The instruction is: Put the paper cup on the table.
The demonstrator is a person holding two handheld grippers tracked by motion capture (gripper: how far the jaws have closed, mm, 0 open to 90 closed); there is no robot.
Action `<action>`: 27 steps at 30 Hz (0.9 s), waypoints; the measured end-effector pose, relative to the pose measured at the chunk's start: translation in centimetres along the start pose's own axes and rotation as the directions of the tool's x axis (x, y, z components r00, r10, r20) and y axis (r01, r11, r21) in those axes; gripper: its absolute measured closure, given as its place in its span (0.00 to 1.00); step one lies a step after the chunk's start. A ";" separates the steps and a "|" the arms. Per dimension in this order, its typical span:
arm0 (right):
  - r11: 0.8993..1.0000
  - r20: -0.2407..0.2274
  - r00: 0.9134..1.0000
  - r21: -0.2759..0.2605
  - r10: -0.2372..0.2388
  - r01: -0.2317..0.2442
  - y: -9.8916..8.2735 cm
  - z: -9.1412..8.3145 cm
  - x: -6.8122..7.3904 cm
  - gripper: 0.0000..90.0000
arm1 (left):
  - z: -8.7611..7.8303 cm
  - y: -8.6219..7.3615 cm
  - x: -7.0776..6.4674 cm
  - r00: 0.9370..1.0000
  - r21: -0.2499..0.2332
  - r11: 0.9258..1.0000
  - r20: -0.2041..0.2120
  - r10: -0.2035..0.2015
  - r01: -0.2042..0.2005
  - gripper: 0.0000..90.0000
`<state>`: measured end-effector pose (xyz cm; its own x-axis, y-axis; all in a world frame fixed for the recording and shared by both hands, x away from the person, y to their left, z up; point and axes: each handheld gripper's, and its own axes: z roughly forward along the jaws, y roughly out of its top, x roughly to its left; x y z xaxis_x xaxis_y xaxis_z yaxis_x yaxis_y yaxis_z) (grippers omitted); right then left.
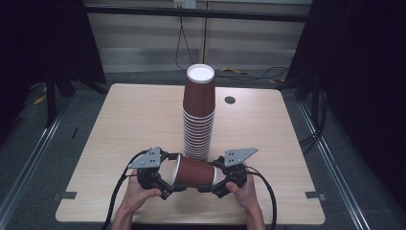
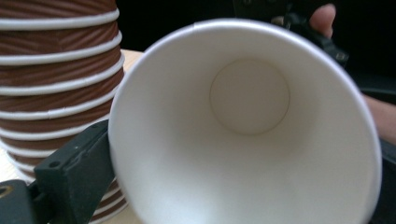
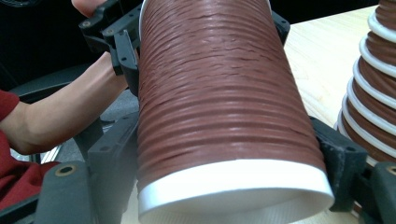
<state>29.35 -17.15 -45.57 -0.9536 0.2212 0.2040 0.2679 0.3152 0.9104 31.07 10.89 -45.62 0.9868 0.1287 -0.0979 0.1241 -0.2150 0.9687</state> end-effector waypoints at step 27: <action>1.000 -0.013 1.000 -0.014 -0.011 0.010 -0.5 0.4 -0.1 0.22 | 0.4 0.2 0.2 0.999 0.011 1.000 0.039 -0.024 0.023 0.07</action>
<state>29.38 -17.01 -46.21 -0.9582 0.2057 0.1990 0.2559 0.3042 0.9176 31.33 10.54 -45.56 0.9869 0.0956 -0.1299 0.1484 -0.2226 0.9636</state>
